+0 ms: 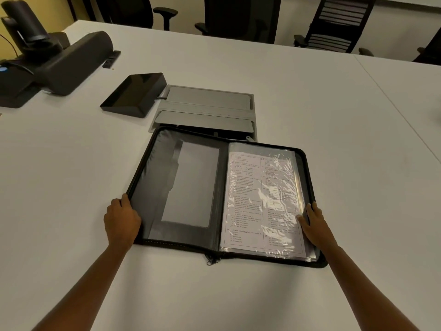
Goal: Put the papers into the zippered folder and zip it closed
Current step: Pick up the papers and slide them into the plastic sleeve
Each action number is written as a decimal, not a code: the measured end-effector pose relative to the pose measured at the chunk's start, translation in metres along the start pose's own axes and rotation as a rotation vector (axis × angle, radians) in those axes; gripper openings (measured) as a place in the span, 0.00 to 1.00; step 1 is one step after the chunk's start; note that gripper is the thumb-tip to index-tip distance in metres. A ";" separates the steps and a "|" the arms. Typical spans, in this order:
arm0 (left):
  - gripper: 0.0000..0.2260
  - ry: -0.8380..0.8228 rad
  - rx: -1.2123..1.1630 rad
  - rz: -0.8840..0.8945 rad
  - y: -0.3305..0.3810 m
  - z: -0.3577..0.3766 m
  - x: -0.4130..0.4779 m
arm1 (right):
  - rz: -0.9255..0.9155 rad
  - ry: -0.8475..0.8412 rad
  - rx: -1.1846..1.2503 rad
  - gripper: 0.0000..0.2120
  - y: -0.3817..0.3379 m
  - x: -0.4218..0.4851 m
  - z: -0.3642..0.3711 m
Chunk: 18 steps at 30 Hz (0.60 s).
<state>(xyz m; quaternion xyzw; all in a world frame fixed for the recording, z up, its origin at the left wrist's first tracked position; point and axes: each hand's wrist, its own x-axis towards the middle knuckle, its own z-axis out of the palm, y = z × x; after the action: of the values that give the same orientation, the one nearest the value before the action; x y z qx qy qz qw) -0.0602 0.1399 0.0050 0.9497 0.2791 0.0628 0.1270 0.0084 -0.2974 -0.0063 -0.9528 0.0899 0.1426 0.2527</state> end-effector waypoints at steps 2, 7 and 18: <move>0.14 0.045 -0.022 -0.011 0.008 -0.012 0.005 | 0.006 -0.004 -0.003 0.27 -0.001 -0.002 -0.001; 0.13 0.062 -0.186 -0.115 0.034 -0.057 0.026 | 0.029 0.010 0.030 0.23 -0.005 -0.008 -0.004; 0.14 -0.016 -0.843 0.221 0.145 -0.148 0.008 | -0.135 0.197 0.434 0.17 -0.057 -0.029 -0.051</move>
<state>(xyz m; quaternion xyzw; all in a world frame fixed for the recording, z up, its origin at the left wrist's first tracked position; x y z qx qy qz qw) -0.0067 0.0571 0.1878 0.8394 0.1248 0.1772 0.4985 0.0065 -0.2714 0.0709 -0.8893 0.0786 0.0092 0.4504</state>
